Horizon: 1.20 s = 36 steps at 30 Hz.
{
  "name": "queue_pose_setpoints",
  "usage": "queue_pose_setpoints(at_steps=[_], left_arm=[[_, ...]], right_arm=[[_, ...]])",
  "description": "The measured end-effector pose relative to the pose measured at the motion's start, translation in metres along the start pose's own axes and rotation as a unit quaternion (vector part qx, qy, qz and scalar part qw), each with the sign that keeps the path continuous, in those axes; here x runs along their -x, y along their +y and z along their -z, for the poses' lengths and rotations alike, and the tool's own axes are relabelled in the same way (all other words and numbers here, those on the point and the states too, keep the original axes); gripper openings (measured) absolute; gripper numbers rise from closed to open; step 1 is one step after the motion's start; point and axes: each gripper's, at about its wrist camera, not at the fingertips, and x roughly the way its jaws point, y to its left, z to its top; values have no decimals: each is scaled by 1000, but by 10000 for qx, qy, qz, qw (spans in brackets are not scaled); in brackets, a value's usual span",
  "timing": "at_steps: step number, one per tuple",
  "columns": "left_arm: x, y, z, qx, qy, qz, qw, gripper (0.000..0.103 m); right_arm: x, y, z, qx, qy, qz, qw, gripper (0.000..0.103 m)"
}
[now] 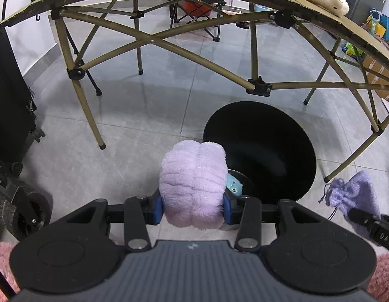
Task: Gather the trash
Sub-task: 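Lift both held items off the table and carry them over the black bin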
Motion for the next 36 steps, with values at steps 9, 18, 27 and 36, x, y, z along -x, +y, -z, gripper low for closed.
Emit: queue_pose_setpoints(at_steps=[9,18,27,36], left_arm=[[-8,-19,-10,-85,-13,12,10000,43],[-16,-55,-18,-328,24,101,9994,43],[-28,-88,-26,-494,136,203,9985,43],[-40,-117,-34,-600,248,259,9976,43]], right_arm=[[-6,-16,2,-173,100,25,9998,10],[-10,-38,6,-391,165,117,9990,10],[-10,-56,6,-579,110,225,9980,10],[-12,-70,-2,-720,-7,303,9969,10]])
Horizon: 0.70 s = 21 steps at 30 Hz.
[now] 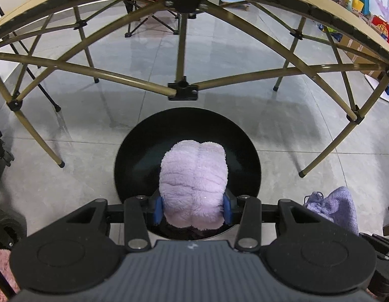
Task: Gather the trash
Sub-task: 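Lift both held items off the table and carry them over the black bin, then open the left tool over the bin to drop the lilac towel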
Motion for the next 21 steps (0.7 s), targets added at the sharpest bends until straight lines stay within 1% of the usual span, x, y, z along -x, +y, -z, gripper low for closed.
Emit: queue_pose_setpoints(at_steps=[8,17,20,21], left_arm=[[-15,-14,-10,-33,178,18,9998,44],[-35,-24,-17,25,426,15,9991,45],[-38,-27,-18,14,457,-33,9989,48],[-39,-27,-18,29,454,-75,9989,53]], right_arm=[[-7,-10,-13,-154,-112,80,9998,10],[-14,-17,-16,-208,-115,185,9995,10],[-15,-20,-16,-219,-114,226,9994,10],[-16,-21,-16,-228,-98,227,9994,10]])
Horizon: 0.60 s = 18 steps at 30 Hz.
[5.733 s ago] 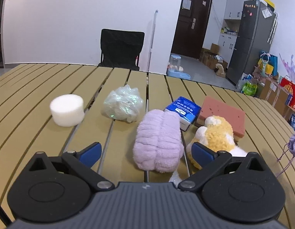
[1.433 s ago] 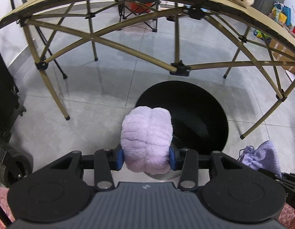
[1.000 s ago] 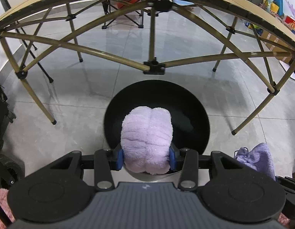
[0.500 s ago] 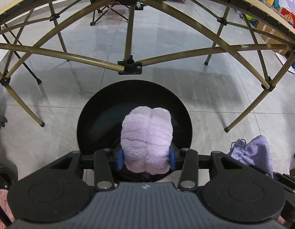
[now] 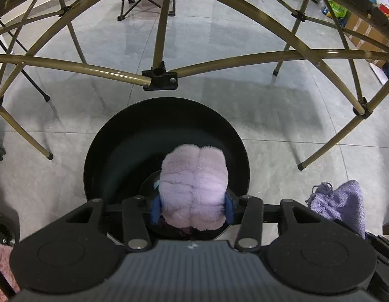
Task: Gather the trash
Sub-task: 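Open the left tool over the bin to drop the lilac towel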
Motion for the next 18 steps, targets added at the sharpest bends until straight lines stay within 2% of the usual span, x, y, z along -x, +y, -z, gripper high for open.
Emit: queue_pose_setpoints(at_steps=[1,3,5,12,18], left_arm=[[0,0,0,21,-3,-31,10000,58],[1,1,-1,72,-44,-153,9998,85],[1,2,-2,124,-82,-296,9995,96],[0,3,0,101,-21,-416,9991,102],[2,2,3,12,-47,-388,9992,103]], right_arm=[[-1,-1,0,-10,16,1,10000,10],[0,-2,0,-24,25,2,10000,11],[0,-2,1,-27,19,-6,10000,11],[1,-1,1,-26,10,-24,10000,11],[4,2,1,6,-8,-46,10000,11]])
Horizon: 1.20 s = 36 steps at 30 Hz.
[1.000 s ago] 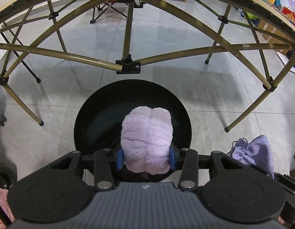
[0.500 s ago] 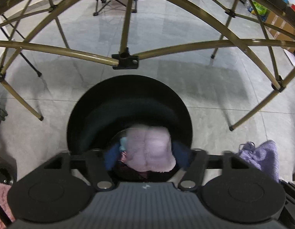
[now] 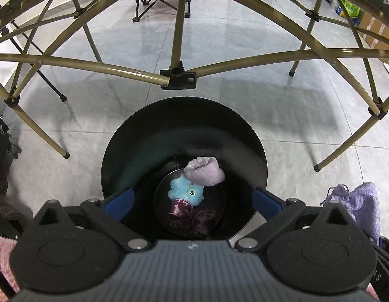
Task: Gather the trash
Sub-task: 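Open the left tool over the bin to drop the lilac towel, then move the right tool over the bin and open it to drop the pouch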
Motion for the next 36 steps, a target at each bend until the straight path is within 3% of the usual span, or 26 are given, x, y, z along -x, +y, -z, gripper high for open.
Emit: queue_pose_setpoints(at_steps=[22,36], left_arm=[[22,24,9,64,-268,112,9996,103],[42,59,18,300,-478,172,9983,103]], right_arm=[[17,27,-2,229,-142,-91,9996,11],[32,69,-9,517,-379,-217,9977,11]])
